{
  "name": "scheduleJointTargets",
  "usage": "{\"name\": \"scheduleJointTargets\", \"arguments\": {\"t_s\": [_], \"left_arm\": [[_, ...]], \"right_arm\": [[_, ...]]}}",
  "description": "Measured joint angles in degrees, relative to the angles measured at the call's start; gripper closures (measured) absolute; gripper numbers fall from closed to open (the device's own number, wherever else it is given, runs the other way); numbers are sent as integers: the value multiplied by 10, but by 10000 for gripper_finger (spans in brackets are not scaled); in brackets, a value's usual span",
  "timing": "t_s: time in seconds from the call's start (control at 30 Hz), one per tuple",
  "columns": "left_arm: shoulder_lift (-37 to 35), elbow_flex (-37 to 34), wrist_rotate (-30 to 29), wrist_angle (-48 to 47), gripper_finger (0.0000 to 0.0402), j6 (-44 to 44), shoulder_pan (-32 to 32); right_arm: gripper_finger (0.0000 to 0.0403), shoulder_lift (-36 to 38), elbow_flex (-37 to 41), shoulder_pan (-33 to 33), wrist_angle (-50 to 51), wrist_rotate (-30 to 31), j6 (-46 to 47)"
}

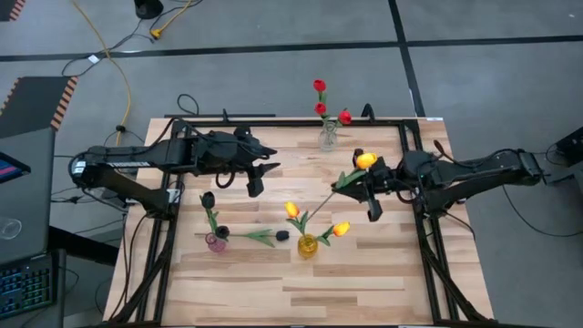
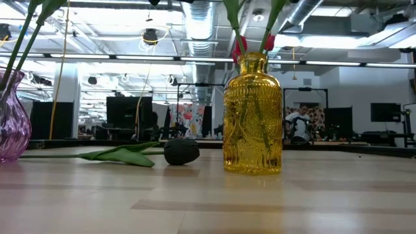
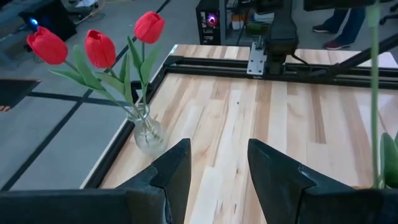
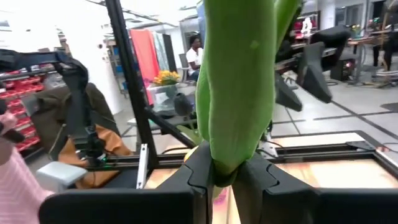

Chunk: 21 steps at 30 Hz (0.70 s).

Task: Sort flowers into vase by color
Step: Put the yellow flower into the yellow vase

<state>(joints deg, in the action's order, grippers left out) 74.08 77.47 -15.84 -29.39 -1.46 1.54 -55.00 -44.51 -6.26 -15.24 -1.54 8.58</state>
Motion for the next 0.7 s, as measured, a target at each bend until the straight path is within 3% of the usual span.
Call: {"name": "scheduleJointTargets", "arguments": {"t_s": [0.5, 0.7], "left_arm": [[0, 0, 2, -3, 255, -12, 0], [0, 0, 2, -3, 255, -12, 0]], "right_arm": [[333, 40, -25, -32, 1, -1, 0], [333, 44, -51, -75, 40, -1, 2]]}}
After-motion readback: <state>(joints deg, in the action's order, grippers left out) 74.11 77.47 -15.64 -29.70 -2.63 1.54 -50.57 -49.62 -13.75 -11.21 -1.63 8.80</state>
